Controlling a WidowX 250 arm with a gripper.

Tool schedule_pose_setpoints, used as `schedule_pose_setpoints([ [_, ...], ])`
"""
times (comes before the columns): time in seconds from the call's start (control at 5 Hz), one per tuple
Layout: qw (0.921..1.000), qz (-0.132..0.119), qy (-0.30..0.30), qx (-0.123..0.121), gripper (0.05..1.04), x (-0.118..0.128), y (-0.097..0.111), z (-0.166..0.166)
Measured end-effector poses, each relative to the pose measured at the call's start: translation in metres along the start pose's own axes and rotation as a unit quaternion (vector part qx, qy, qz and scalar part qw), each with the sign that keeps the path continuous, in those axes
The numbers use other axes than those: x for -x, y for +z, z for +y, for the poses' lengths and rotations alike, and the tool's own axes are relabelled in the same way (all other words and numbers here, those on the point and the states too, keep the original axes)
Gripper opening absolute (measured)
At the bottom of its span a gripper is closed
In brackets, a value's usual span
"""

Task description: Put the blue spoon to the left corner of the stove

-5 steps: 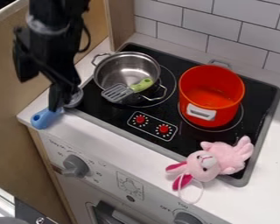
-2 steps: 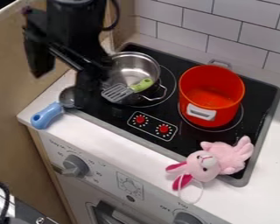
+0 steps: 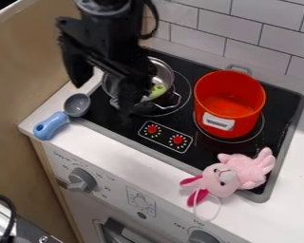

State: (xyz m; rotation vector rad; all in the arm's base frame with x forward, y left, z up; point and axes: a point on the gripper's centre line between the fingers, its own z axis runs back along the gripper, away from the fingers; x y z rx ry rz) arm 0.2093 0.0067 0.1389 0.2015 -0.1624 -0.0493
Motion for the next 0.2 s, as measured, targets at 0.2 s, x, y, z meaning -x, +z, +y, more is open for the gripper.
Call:
schedule_pose_setpoints([
  [0.2,0.9999,0.012,0.001,-0.002,0.999,-0.0118,-0.0007,-0.0030],
])
